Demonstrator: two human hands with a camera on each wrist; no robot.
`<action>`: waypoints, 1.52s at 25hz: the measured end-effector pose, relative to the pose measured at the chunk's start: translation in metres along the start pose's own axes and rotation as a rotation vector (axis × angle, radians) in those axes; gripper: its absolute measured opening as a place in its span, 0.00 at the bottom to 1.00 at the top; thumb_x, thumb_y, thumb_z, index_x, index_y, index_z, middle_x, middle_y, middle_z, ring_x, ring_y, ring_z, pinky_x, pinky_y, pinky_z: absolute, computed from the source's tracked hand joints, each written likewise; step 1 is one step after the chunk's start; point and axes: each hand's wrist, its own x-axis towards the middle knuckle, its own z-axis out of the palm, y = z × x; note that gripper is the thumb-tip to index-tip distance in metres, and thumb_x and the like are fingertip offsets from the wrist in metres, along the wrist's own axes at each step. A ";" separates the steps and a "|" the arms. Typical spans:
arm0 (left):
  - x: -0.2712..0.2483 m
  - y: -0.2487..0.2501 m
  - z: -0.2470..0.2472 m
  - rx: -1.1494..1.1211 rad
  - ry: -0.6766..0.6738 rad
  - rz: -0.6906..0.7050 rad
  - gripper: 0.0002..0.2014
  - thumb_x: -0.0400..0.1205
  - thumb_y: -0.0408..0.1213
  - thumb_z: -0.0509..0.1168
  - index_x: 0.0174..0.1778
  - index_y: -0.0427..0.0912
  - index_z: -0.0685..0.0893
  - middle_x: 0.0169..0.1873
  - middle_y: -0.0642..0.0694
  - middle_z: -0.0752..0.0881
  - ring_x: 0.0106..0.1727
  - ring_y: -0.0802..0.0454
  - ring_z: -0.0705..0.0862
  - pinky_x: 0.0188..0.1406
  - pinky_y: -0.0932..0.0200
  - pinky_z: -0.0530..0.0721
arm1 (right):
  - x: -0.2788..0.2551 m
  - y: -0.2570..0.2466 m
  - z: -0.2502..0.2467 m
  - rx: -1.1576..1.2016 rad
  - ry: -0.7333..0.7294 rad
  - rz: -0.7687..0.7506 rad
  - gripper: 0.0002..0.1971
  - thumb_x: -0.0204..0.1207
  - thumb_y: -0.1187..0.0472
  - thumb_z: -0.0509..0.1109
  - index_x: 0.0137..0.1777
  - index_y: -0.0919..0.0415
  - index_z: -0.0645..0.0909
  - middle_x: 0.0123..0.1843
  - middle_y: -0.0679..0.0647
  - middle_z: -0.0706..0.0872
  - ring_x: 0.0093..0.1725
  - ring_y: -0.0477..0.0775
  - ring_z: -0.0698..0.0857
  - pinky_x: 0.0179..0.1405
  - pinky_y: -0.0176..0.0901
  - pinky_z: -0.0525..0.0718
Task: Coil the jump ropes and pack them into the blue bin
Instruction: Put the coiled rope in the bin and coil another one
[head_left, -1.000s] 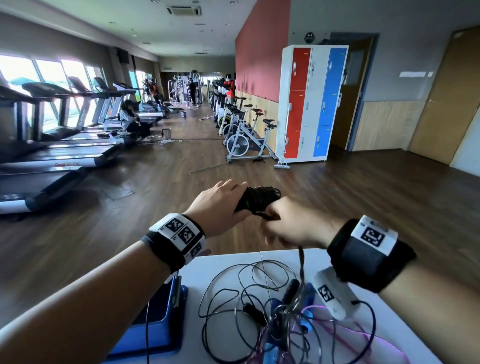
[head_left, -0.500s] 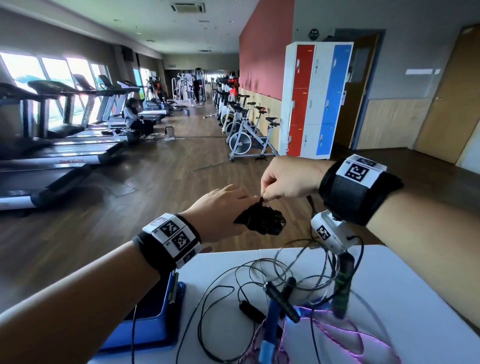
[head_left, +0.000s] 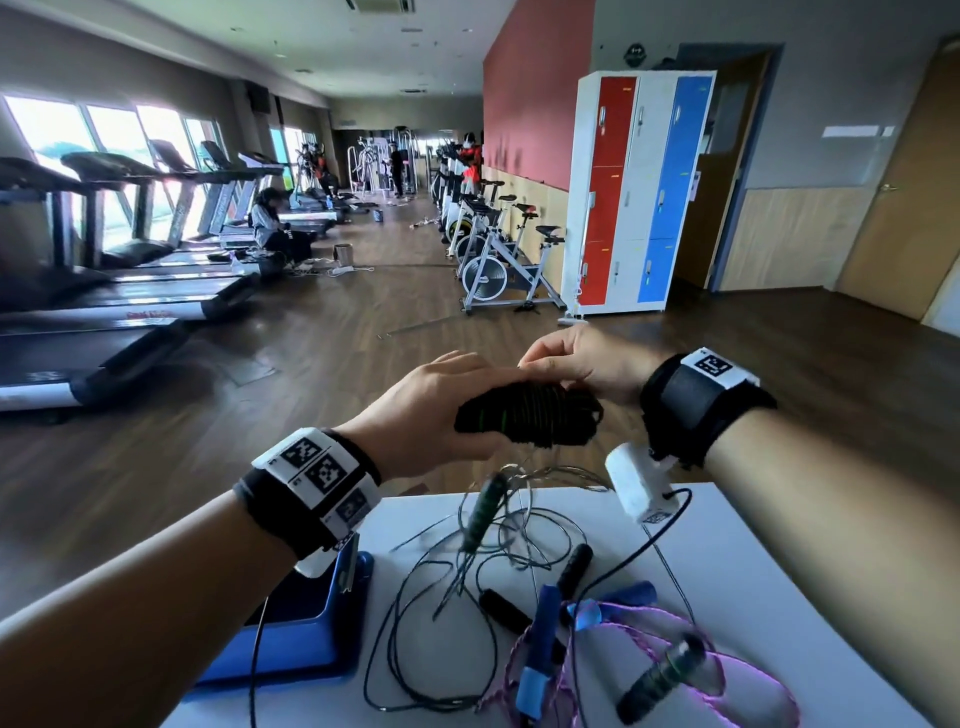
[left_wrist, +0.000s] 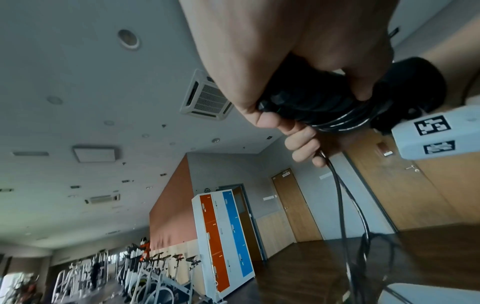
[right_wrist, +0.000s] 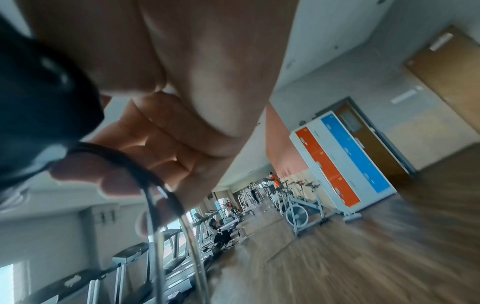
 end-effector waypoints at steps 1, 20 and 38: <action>-0.001 0.000 0.003 -0.005 0.009 -0.016 0.34 0.74 0.40 0.80 0.78 0.48 0.79 0.55 0.55 0.83 0.55 0.62 0.79 0.60 0.77 0.71 | -0.002 0.008 0.004 0.087 0.014 -0.006 0.06 0.74 0.58 0.77 0.45 0.61 0.88 0.36 0.50 0.88 0.34 0.42 0.84 0.37 0.33 0.80; -0.036 -0.012 0.026 -0.108 0.139 -0.283 0.32 0.71 0.56 0.69 0.73 0.52 0.83 0.52 0.58 0.85 0.49 0.64 0.81 0.55 0.69 0.78 | -0.090 0.193 0.157 0.236 0.664 0.285 0.16 0.86 0.61 0.66 0.37 0.63 0.86 0.19 0.53 0.75 0.21 0.54 0.73 0.27 0.43 0.73; 0.001 0.029 0.043 -0.032 0.169 -0.374 0.30 0.72 0.51 0.73 0.73 0.54 0.81 0.54 0.59 0.85 0.51 0.62 0.83 0.52 0.75 0.76 | -0.132 0.211 0.056 -0.212 0.281 0.284 0.28 0.67 0.50 0.72 0.70 0.43 0.79 0.62 0.37 0.82 0.60 0.39 0.82 0.62 0.33 0.78</action>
